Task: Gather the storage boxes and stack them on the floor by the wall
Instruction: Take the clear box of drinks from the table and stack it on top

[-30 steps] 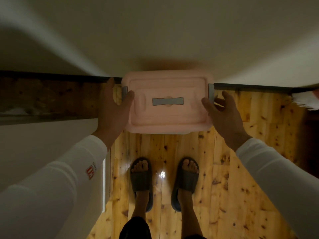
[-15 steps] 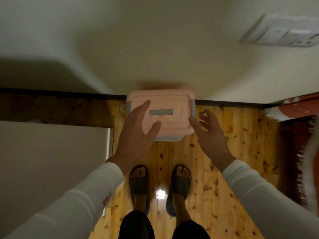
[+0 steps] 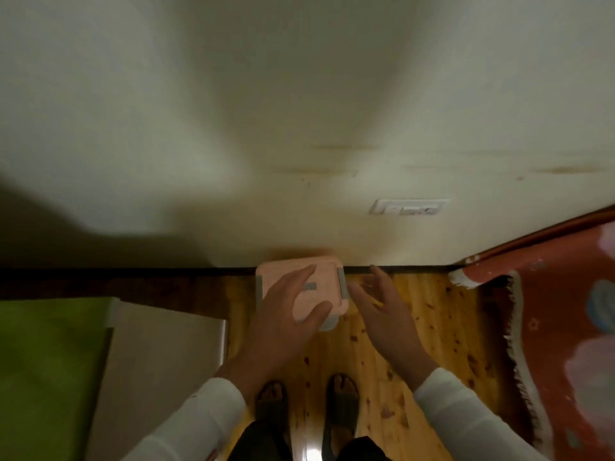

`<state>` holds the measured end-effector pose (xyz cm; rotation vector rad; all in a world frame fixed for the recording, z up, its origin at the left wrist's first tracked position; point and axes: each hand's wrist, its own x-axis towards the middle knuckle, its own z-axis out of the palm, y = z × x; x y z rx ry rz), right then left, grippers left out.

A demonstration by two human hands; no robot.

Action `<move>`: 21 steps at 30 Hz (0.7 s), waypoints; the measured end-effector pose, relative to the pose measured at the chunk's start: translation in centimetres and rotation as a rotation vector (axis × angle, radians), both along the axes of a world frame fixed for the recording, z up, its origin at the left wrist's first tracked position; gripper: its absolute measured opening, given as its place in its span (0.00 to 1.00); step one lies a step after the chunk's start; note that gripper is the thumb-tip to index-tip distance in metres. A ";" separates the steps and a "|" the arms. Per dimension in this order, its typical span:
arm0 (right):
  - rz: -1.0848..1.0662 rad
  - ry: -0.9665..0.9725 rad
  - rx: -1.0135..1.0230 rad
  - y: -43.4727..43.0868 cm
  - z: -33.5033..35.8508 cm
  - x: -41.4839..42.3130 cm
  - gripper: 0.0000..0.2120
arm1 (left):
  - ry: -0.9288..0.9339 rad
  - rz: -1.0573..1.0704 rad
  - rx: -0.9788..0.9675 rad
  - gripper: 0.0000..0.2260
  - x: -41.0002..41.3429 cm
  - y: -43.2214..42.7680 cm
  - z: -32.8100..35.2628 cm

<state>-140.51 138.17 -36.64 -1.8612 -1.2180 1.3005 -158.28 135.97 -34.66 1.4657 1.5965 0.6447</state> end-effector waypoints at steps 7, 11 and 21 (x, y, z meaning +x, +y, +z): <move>-0.034 -0.007 0.081 -1.8 9.4 -0.2 0.31 | -0.055 -0.033 0.071 0.22 0.0 0.8 8.8; -0.071 0.009 0.163 -2.5 14.4 0.0 0.30 | -0.098 -0.098 0.106 0.25 0.6 1.2 13.1; -0.250 -0.036 0.351 -5.6 22.6 2.4 0.33 | -0.149 -0.342 0.198 0.32 3.5 1.9 21.0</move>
